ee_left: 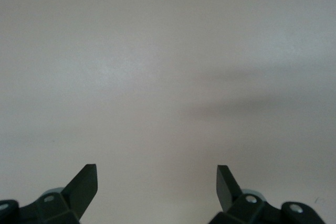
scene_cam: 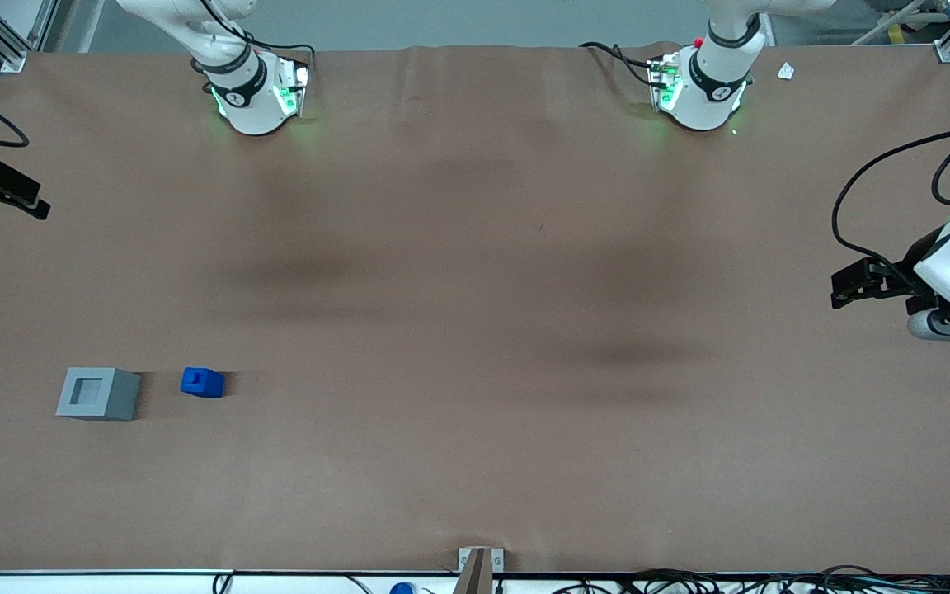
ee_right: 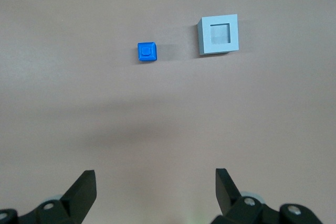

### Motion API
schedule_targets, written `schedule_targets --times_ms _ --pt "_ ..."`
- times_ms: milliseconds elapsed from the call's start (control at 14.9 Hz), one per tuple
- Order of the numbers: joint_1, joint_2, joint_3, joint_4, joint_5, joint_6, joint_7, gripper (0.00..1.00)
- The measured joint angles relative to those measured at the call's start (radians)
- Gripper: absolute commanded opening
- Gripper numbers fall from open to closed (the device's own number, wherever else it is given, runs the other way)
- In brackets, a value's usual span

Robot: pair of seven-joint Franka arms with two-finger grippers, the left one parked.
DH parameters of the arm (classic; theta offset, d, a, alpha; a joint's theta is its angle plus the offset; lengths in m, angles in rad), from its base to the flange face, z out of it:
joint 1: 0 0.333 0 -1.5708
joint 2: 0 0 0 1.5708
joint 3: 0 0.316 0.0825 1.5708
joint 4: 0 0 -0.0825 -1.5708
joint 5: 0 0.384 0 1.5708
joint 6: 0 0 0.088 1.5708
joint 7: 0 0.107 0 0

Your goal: Insert blue part into gray base with right arm

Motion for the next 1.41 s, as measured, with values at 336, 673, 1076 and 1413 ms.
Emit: schedule_targets --times_ms 336,673,1076,1413 --pt "0.004 0.0 0.002 0.0 -0.018 0.0 -0.001 1.0" --pt "-0.007 0.018 -0.005 0.0 -0.021 -0.004 -0.062 1.0" --pt "-0.006 0.063 -0.003 -0.003 -0.084 -0.005 -0.098 1.0" --pt "-0.012 0.22 -0.006 -0.073 -0.014 0.206 -0.098 1.0"
